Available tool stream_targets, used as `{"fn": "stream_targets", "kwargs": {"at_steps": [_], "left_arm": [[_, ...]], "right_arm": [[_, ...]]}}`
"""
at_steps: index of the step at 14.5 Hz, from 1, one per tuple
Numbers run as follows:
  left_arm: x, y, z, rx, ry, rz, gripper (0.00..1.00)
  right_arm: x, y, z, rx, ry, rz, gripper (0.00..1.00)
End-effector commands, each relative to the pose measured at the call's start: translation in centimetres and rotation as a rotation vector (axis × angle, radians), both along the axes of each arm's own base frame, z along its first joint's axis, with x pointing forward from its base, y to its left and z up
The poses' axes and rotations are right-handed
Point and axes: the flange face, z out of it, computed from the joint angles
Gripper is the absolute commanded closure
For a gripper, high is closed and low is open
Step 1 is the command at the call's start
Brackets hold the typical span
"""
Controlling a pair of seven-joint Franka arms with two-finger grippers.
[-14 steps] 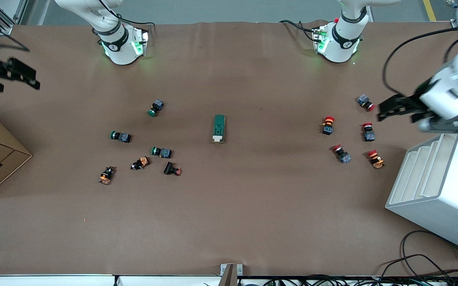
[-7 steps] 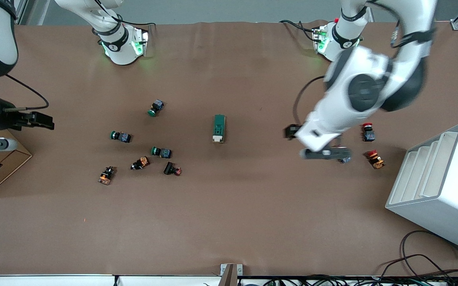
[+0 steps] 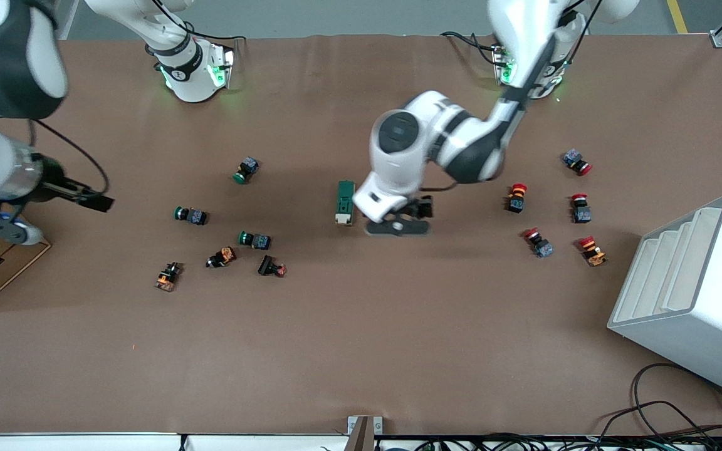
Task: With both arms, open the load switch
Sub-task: 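Move the left gripper over the green switch and hold its base, then reach the right gripper to the white handle while the left gripper holds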
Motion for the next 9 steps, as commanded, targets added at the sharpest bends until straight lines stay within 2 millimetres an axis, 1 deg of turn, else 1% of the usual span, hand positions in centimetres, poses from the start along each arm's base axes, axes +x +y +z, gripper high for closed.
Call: {"fn": "stream_targets", "kwargs": {"at_steps": [1, 2, 4, 5, 6, 7, 8, 9], "left_arm": [[-3.8, -3.9, -3.2, 0.036, -0.099, -0.004, 0.0], [-6.3, -5.5, -3.9, 0.023, -0.116, 0.005, 0.0], [-9.9, -7.7, -4.9, 0.011, -0.179, 0.042, 0.0], [-12.2, -8.7, -5.5, 0.004, -0.227, 0.066, 0.0], [-14.1, -9.3, -6.3, -0.016, -0.268, 0.099, 0.0], [-16.1, -9.8, -7.2, -0.049, -0.302, 0.144, 0.0], [-18.1, -9.9, -8.5, -0.077, -0.347, 0.149, 0.0], [-19.3, -9.4, -9.8, -0.085, -0.394, 0.111, 0.0]], "right_arm": [[-0.9, 3.9, -1.5, -0.013, 0.026, -0.223, 0.0], [-0.4, 5.0, -2.8, -0.028, 0.031, -0.284, 0.0], [0.7, 8.1, -5.1, -0.04, 0.002, -0.364, 0.0], [1.2, 9.4, -6.4, -0.046, -0.006, -0.432, 0.0], [2.2, 10.7, -7.7, -0.041, -0.026, -0.511, 0.0], [3.1, 11.5, -9.0, -0.049, -0.033, -0.57, 0.0], [3.7, 12.3, -10.3, -0.068, -0.028, -0.613, 0.0], [4.1, 13.7, -11.6, -0.09, -0.024, -0.64, 0.0]]}}
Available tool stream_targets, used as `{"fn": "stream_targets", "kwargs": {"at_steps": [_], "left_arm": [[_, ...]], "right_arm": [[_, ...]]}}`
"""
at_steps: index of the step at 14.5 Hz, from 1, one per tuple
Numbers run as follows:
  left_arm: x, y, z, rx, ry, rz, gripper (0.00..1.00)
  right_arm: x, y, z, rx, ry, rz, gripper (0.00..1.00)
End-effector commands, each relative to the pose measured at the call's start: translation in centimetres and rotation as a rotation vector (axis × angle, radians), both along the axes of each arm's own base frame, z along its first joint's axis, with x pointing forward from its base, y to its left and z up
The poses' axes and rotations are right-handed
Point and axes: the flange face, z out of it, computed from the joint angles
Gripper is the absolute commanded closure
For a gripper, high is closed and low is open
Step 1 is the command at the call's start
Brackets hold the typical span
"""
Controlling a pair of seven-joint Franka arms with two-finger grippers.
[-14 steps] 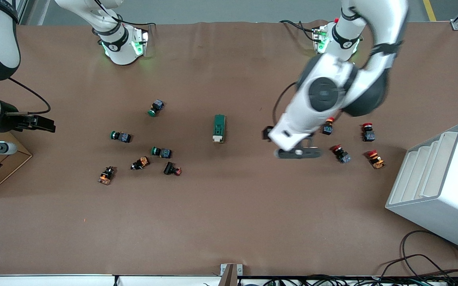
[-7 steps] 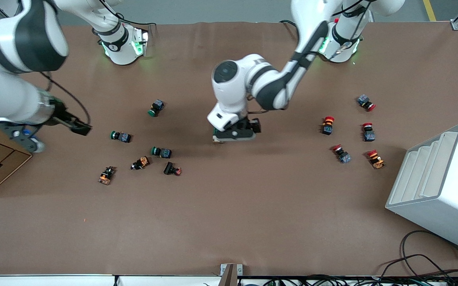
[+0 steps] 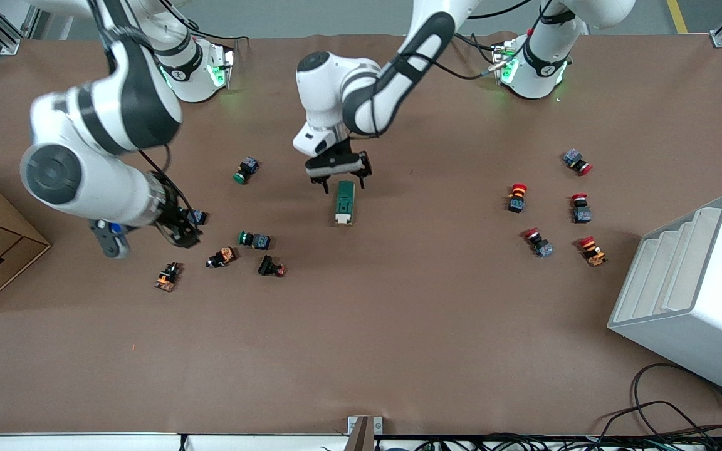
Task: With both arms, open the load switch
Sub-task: 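Reach the right gripper to the white handle while the left gripper holds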
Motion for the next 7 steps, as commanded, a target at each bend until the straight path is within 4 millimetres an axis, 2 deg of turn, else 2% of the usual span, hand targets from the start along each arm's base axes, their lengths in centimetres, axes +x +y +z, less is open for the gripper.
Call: {"fn": "stream_targets", "kwargs": {"at_steps": [1, 5, 7], "left_arm": [[-3.1, 2.1, -3.0, -0.022, -0.115, -0.044, 0.0], [-7.4, 3.8, -6.9, -0.048, -0.26, -0.146, 0.01], [-8.4, 5.0, -8.4, -0.053, -0.308, -0.195, 0.02]], "right_arm": [[1.5, 3.8, -3.4, -0.044, 0.024, -0.105, 0.0], [2.0, 10.0, -8.1, -0.099, 0.04, -0.226, 0.0], [1.3, 14.1, -10.7, -0.092, 0.031, -0.284, 0.0]]}}
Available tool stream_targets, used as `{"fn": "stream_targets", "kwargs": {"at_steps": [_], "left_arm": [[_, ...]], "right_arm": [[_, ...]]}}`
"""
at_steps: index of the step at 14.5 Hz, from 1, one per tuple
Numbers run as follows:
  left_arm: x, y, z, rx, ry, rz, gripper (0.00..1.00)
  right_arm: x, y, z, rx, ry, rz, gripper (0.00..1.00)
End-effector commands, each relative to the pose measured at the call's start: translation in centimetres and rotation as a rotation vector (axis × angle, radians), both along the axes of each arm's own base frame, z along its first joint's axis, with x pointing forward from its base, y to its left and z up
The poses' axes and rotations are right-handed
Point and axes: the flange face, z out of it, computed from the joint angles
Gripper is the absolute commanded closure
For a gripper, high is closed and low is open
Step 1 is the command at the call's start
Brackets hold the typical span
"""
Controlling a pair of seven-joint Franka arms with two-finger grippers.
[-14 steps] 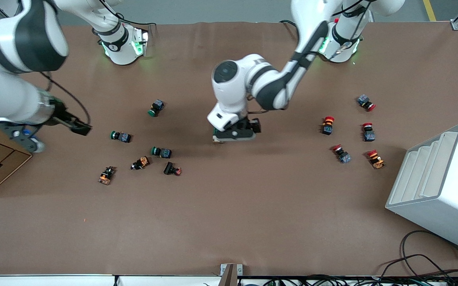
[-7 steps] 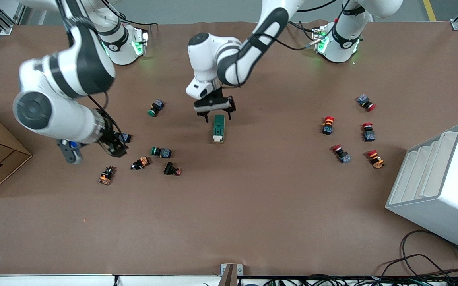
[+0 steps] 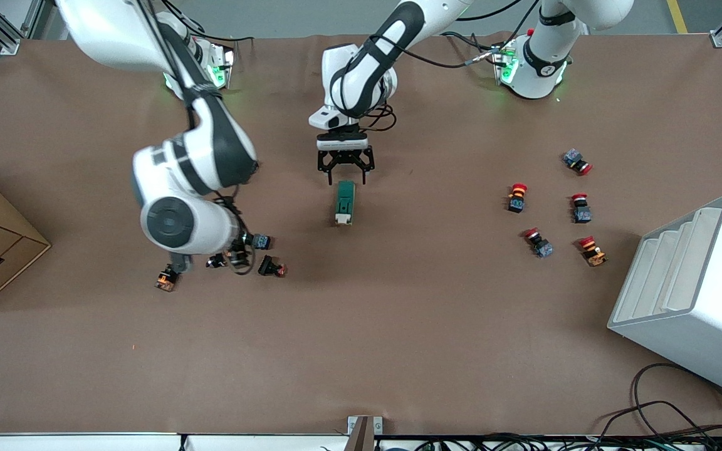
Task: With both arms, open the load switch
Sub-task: 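Reach the right gripper to the white handle while the left gripper holds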
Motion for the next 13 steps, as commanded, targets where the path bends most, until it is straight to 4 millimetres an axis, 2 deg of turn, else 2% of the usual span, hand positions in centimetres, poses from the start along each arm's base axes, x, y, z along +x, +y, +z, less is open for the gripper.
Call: {"fn": "stream_targets", "kwargs": {"at_steps": [1, 4, 5, 6, 7, 9, 13], "left_arm": [[-1.3, 1.8, -1.2, -0.026, -0.07, -0.071, 0.02], [-2.3, 2.6, -3.7, -0.09, -0.139, -0.118, 0.02], [-2.0, 2.8, -4.3, -0.085, -0.171, -0.119, 0.02], [-1.8, 3.0, -4.9, -0.072, -0.199, -0.111, 0.02], [-2.4, 2.7, -5.4, -0.06, -0.22, -0.119, 0.02], [-2.5, 2.4, -6.2, -0.039, -0.272, -0.121, 0.02], [-3.3, 2.1, -6.6, -0.025, -0.288, -0.136, 0.01]], "right_arm": [[-0.1, 5.0, -3.3, -0.005, -0.028, -0.089, 0.0], [-2.2, 9.7, -6.7, -0.021, -0.05, -0.114, 0.0], [-3.1, 11.1, -7.9, -0.031, -0.045, -0.112, 0.0], [-3.4, 11.9, -8.6, -0.026, -0.053, -0.129, 0.0], [-3.6, 12.6, -9.4, -0.022, -0.06, -0.143, 0.0], [-4.7, 13.8, -11.9, -0.035, -0.041, -0.155, 0.0], [-6.5, 16.1, -13.7, -0.031, -0.025, -0.166, 0.0]]}}
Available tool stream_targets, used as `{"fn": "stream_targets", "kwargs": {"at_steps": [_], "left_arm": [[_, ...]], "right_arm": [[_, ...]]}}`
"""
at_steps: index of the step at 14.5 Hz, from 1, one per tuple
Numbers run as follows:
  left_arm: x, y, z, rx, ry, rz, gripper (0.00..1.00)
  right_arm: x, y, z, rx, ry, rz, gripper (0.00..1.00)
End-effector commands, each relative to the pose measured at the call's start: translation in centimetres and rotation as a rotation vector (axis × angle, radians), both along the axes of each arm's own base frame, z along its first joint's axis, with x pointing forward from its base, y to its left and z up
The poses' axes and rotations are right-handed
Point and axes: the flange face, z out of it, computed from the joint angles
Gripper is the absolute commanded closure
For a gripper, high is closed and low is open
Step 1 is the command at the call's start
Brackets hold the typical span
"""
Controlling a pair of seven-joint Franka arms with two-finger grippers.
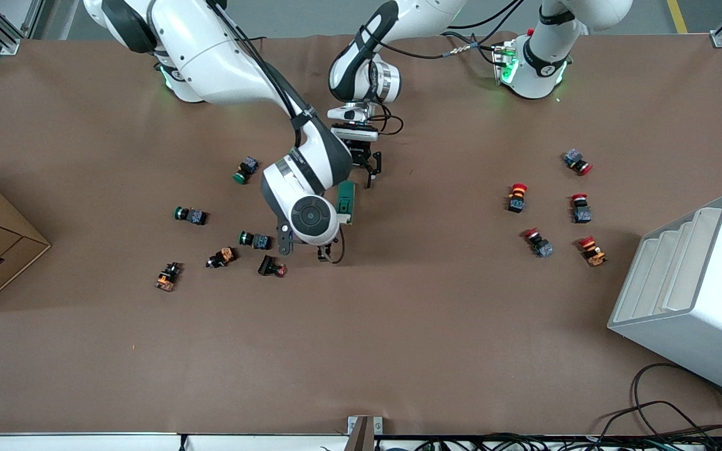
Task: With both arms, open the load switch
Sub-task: 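Reach the right gripper to the white handle while the left gripper holds, then press the white handle down with the right gripper onto the switch base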
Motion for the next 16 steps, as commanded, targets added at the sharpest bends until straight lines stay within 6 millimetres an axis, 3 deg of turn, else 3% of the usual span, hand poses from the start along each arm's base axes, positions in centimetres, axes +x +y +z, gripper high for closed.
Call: {"fn": "stream_targets", "kwargs": {"at_steps": [1, 4, 16], "left_arm": [[0.3, -0.7, -0.4, -0.001, -0.031, -0.012, 0.01], [0.3, -1.0, -2.5, 0.026, -0.072, 0.013, 0.01], [0.1, -1.2, -3.1, 0.028, -0.075, 0.016, 0.01]], "right_arm": [[-1.0, 1.8, -0.4, 0.02, 0.017, -0.027, 0.0], [-2.0, 2.8, -0.5, 0.025, 0.034, -0.01, 0.0], [-5.1, 4.4, -0.5, 0.022, 0.154, 0.074, 0.0]]}}
